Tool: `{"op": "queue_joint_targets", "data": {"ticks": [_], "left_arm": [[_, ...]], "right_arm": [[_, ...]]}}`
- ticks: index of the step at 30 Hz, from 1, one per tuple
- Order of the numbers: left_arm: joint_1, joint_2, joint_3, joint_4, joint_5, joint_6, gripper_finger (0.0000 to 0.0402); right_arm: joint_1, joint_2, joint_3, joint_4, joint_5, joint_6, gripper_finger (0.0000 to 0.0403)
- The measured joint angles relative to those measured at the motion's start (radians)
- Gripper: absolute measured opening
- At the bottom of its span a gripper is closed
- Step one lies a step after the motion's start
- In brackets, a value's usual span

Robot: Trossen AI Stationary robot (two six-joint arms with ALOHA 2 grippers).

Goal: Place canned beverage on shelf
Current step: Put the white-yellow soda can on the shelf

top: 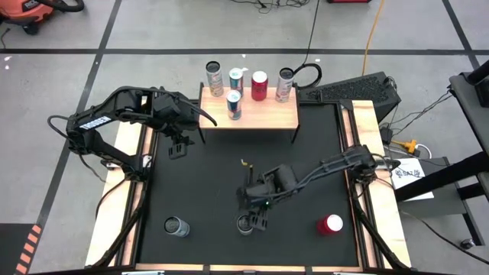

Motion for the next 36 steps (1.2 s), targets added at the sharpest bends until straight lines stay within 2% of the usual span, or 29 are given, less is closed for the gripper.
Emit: {"op": "queue_joint_targets", "data": {"ticks": [4, 8, 17, 21, 27, 32, 36], "left_arm": [[0.0, 0.0, 0.0, 0.0, 0.0, 0.0, 0.0216], [0.0, 0.0, 0.0, 0.0, 0.0, 0.0, 0.0216], [0.0, 0.0, 0.0, 0.0, -0.008, 0.001, 0.0216], [0.0, 0.0, 0.0, 0.0, -0.048, -0.029, 0.0216], [0.0, 0.0, 0.0, 0.0, -0.051, -0.035, 0.0216], [0.0, 0.0, 0.0, 0.009, -0.053, -0.1, 0.0216], [0.0, 0.0, 0.0, 0.011, -0.057, -0.142, 0.0216]], "right_arm": [[0.017, 0.019, 0.0, 0.016, -0.008, 0.055, 0.0348], [0.028, 0.026, 0.0, 0.078, -0.044, 0.099, 0.0358], [0.064, 0.049, 0.0, 0.177, -0.052, 0.129, 0.0359], [0.064, 0.054, 0.0, 0.17, -0.05, 0.164, 0.0359], [0.057, 0.055, 0.0, 0.163, -0.054, 0.162, 0.0359], [0.057, 0.055, 0.0, 0.16, -0.05, 0.114, 0.0359], [0.064, 0.055, 0.0, 0.144, 0.0, 0.093, 0.0359]]}}
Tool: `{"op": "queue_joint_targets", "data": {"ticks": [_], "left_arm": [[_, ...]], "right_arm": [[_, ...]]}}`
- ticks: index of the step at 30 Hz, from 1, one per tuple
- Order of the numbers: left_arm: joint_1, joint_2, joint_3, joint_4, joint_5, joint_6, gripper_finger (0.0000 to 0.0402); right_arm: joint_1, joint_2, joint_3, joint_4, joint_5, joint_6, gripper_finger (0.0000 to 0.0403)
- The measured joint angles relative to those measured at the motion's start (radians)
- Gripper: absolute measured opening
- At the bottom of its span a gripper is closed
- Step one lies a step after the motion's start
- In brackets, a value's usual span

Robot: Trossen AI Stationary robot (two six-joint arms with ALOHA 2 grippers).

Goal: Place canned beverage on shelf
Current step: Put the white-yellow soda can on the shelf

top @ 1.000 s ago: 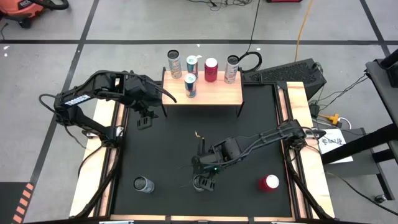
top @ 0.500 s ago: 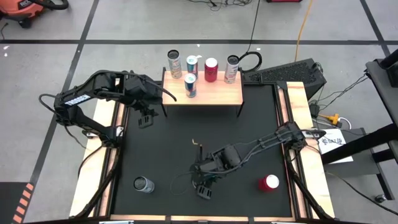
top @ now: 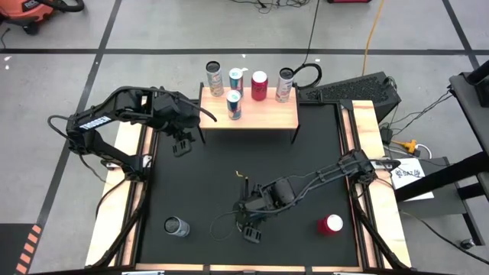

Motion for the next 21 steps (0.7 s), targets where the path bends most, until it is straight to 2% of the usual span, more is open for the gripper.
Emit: {"op": "queue_joint_targets", "data": {"ticks": [3, 15, 21], "left_arm": [[0.0, 0.0, 0.0, 0.012, 0.0, -0.033, 0.0216], [0.0, 0.0, 0.0, 0.05, 0.0, -0.116, 0.0216], [0.0, 0.0, 0.0, 0.05, 0.0, -0.146, 0.0216]], "right_arm": [[0.006, 0.004, 0.0, -0.011, 0.027, -0.027, 0.0359], [0.034, 0.069, -0.001, -0.032, 0.024, -0.112, 0.0359], [0.035, 0.066, -0.001, -0.018, 0.073, -0.139, 0.0359]]}}
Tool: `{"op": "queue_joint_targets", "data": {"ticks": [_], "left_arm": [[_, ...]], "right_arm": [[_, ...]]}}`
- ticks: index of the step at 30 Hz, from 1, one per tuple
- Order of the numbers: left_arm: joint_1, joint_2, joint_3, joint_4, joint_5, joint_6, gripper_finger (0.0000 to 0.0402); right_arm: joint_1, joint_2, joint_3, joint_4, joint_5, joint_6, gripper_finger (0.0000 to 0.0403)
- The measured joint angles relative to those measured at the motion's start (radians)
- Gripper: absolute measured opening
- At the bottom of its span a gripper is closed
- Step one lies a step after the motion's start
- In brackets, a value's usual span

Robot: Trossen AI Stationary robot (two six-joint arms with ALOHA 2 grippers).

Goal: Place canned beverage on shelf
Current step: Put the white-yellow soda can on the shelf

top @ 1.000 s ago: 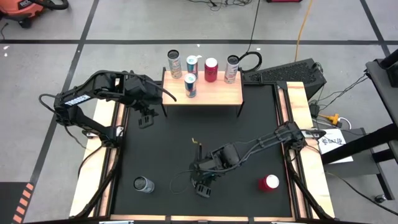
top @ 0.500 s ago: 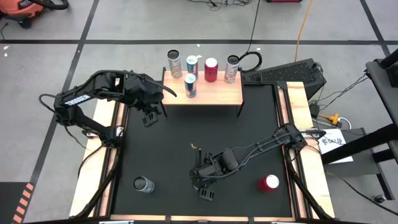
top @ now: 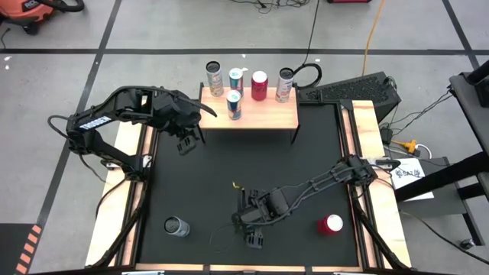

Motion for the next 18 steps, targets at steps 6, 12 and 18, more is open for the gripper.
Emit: {"op": "queue_joint_targets", "data": {"ticks": [6, 12, 18], "left_arm": [[0.0, 0.0, 0.0, -0.001, 0.0, -0.001, 0.0216], [0.0, 0.0, 0.0, 0.0, 0.0, 0.028, 0.0216], [0.0, 0.0, 0.0, 0.0, 0.0, 0.029, 0.0216]], "right_arm": [[0.0, 0.014, 0.0, 0.01, 0.0, -0.051, 0.0359], [0.0, 0.037, 0.0, 0.044, 0.0, -0.052, 0.0359], [-0.001, 0.061, 0.0, 0.038, 0.0, -0.052, 0.0359]]}}
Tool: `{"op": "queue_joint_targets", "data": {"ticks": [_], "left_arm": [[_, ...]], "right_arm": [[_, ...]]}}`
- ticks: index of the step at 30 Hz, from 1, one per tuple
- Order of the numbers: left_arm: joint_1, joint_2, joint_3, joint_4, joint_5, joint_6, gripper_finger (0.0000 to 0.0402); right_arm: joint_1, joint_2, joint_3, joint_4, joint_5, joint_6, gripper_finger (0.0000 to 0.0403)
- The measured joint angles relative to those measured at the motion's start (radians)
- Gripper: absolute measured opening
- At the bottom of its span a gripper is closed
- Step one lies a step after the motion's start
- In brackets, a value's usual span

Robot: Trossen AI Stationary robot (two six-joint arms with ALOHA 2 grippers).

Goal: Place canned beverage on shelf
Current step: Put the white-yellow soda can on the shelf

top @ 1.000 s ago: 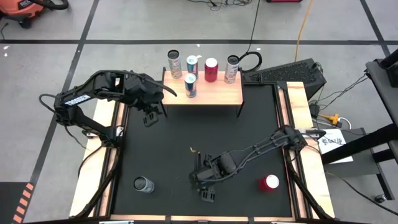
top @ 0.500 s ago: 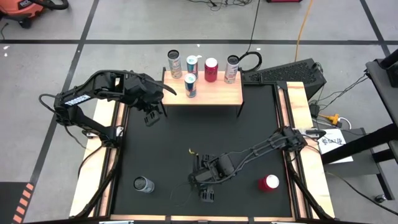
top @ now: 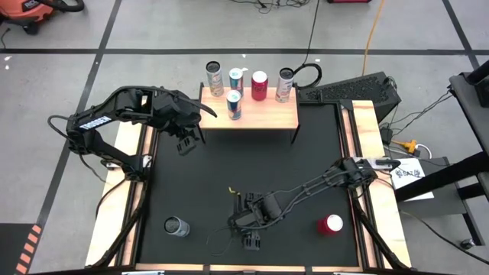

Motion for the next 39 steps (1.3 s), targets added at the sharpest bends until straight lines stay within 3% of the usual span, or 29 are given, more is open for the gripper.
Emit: {"op": "queue_joint_targets", "data": {"ticks": [9, 21, 33, 39], "left_arm": [[0.001, 0.0, 0.0, 0.0, 0.0, 0.007, 0.0216], [0.001, 0.0, 0.0, 0.0, 0.0, 0.007, 0.0216], [0.001, 0.0, 0.0, 0.0, 0.0, 0.026, 0.0216], [0.001, 0.0, 0.0, -0.001, -0.029, 0.055, 0.0216]], "right_arm": [[-0.002, 0.016, 0.0, -0.001, -0.003, 0.011, 0.0342], [-0.008, 0.016, 0.002, 0.0, -0.023, 0.024, 0.0224], [-0.027, 0.009, 0.005, -0.013, -0.034, 0.051, 0.0222], [-0.059, 0.008, 0.095, -0.079, -0.026, 0.037, 0.0222]]}}
